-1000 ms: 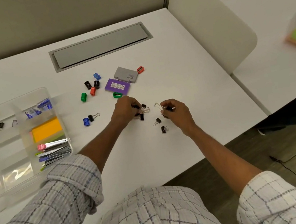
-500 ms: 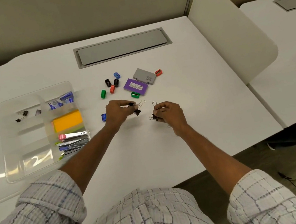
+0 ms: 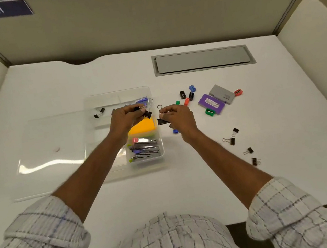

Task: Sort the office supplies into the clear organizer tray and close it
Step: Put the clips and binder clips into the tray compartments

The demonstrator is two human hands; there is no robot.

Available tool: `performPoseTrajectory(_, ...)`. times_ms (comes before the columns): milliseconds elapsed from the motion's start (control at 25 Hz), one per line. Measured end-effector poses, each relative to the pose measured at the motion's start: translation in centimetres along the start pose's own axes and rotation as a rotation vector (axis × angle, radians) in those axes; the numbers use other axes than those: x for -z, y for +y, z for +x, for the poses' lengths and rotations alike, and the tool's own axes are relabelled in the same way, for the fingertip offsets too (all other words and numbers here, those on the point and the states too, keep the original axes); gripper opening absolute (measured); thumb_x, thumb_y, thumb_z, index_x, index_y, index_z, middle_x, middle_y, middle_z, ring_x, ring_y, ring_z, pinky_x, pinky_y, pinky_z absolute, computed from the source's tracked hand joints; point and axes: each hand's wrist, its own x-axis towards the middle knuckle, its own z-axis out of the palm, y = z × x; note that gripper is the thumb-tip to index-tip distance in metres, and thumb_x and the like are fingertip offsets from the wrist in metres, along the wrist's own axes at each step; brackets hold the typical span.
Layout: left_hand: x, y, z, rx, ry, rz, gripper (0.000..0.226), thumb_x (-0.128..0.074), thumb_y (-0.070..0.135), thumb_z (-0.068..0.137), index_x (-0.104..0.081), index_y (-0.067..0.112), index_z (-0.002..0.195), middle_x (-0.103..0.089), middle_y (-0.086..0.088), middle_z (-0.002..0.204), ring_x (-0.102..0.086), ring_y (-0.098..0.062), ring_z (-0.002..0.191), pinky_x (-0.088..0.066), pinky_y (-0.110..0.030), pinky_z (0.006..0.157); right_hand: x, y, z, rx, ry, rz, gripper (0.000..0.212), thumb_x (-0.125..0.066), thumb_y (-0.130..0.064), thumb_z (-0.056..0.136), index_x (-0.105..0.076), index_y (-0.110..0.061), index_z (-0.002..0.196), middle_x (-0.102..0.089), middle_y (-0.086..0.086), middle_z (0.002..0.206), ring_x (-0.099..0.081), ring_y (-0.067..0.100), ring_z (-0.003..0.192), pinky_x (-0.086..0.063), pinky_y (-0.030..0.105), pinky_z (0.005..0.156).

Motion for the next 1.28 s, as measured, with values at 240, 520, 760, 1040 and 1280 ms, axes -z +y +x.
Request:
performPoseTrajectory(240, 8.1, 1.2, 2.3, -0.052, 0.224, 0.051, 0.031, -0.077, 0.005, 0.081, -0.072, -0.002, 0.112, -0.073, -0.019, 0.106, -0.071, -0.024, 0.096, -0.058, -0.033, 0.091, -8.3, -4.9, 1.7, 0.032, -0.063, -0.037, 0.017, -0.078, -0.017, 0.080, -0.075, -0.010, 0.095, -0.076, 0.009, 0.094, -0.075, 0.029, 0.084, -0.060, 0.049, 0.082)
performPoseTrajectory(520, 10.9, 2.1, 5.6, -0.057, 0.338, 0.208, 0.036, -0.083, 0.013, 0.076, -0.073, 0.003, 0.109, -0.074, -0.015, 0.099, -0.067, -0.017, 0.076, -0.053, -0.022, 0.065, -13.5, -7.8, 4.5, 0.006, -0.166, 0.030, 0.023, -0.071, -0.014, 0.088, -0.072, 0.001, 0.105, -0.073, 0.017, 0.106, -0.071, 0.025, 0.084, -0.061, 0.039, 0.084)
performPoseTrajectory(760, 11.4, 2.1, 7.1, -0.128, 0.371, 0.472, 0.037, -0.067, 0.006, 0.087, -0.068, 0.007, 0.124, -0.070, -0.011, 0.120, -0.067, -0.022, 0.109, -0.054, -0.031, 0.094, -13.1, -7.8, 5.4, 0.188, -0.179, -0.205, 0.032, -0.051, 0.001, 0.092, -0.070, -0.004, 0.118, -0.070, 0.013, 0.119, -0.065, 0.025, 0.111, -0.053, 0.040, 0.100)
performPoseTrajectory(1040, 9.2, 1.1, 4.7, -0.281, 0.229, 0.697, 0.029, -0.057, 0.012, 0.095, -0.070, 0.008, 0.120, -0.069, -0.010, 0.124, -0.064, -0.022, 0.116, -0.048, -0.033, 0.103, -8.8, -4.5, 3.3, 0.298, -0.117, -0.333, 0.024, -0.055, -0.004, 0.096, -0.071, -0.005, 0.114, -0.073, 0.009, 0.116, -0.067, 0.019, 0.108, -0.048, 0.021, 0.095)
performPoseTrajectory(1280, 3.2, 0.2, 1.0, -0.431, 0.050, 0.759, 0.027, -0.058, 0.015, 0.096, -0.071, 0.010, 0.119, -0.071, -0.008, 0.122, -0.063, -0.021, 0.116, -0.043, -0.028, 0.104, -1.7, 0.4, -0.3, 0.264, -0.033, -0.414, 0.024, -0.061, -0.014, 0.094, -0.069, -0.011, 0.116, -0.071, 0.003, 0.118, -0.066, 0.016, 0.108, -0.052, 0.033, 0.099)
